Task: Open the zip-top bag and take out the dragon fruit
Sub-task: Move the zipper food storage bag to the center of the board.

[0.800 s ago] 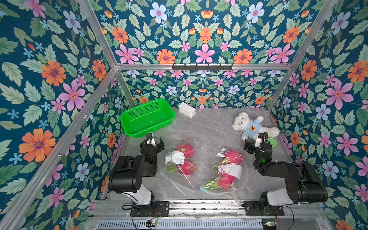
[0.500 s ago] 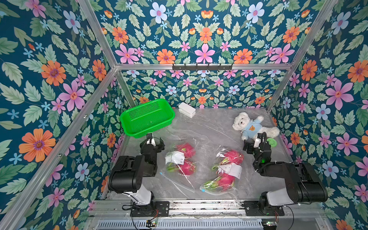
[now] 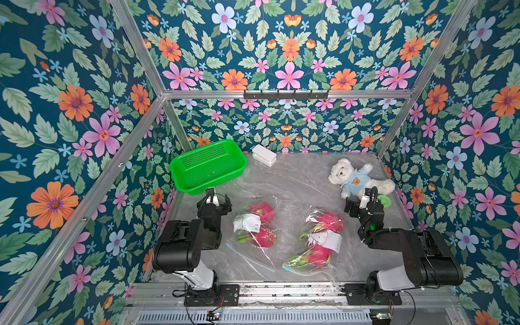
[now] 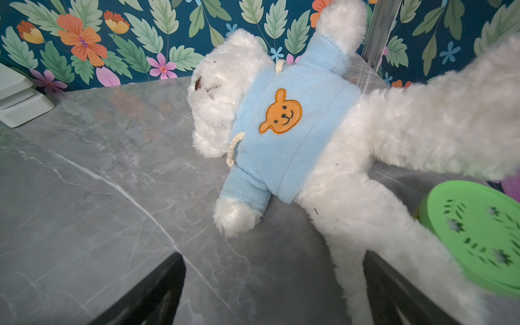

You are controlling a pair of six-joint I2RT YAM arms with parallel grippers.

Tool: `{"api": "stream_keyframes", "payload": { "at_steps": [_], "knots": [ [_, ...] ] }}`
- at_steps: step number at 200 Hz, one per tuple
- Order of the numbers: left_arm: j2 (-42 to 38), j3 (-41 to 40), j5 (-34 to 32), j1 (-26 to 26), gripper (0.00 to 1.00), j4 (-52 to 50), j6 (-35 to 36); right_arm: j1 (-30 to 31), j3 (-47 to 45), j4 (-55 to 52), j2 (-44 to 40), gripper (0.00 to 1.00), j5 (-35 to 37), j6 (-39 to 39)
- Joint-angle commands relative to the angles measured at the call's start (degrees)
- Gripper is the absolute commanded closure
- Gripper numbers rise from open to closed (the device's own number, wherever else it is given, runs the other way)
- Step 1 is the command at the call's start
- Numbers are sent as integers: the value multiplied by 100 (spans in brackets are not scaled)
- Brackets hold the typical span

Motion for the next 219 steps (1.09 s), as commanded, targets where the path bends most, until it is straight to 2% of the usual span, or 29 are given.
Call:
{"api": "stream_keyframes", "payload": {
  "at_steps": [1, 14, 27, 47, 65, 83, 109, 117, 142, 159, 185, 201, 219],
  "knots": [
    [5, 23, 30, 9, 1, 118, -39, 7, 26, 182, -18, 1, -13, -10],
    [-5, -3, 2, 9, 1, 175, -30, 8, 33, 169, -46, 1, 36, -20],
    [-123, 89, -138, 9, 1, -16, -59, 4, 223, -447, -385, 1, 139, 39],
    [-618, 426, -167, 0, 1, -1143, -98, 9, 691, -1988, -1224, 1, 250, 114],
    [-1000, 775, -348, 0, 1, -2203, -439, 9, 799, -2397, -1713, 1, 315, 359],
    [-1497, 971, -302, 0, 2, -3160, -999, 4, 960, -3189, -2198, 1, 303, 986],
    [-2476, 999, 429, 0, 4, -4354, -1730, 26, 1293, -4666, -2840, 1, -9, 1595],
    [-2764, 965, 678, -8, 4, -4673, -2158, 81, 1405, -5098, -2968, 1, -155, 1652],
    [-3489, 722, 2119, -88, 8, -5265, -2880, 528, 1800, -6269, -3106, 1, -67, 1608],
    [-3935, 626, 2502, -247, 9, -5866, -3106, 866, 2032, -6730, -3015, 1, -19, 1620],
    [-4590, 503, 2710, -596, 11, -6469, -3394, 1219, 2362, -7045, -2675, 1, -34, 1642],
    [-4826, 378, 2881, -845, 16, -6463, -3726, 1406, 2507, -7022, -2469, 1, -53, 1673],
    [-4816, 297, 2889, -1276, 35, -6351, -4018, 1683, 2667, -6973, -2253, 1, -51, 1691]
  ]
}}
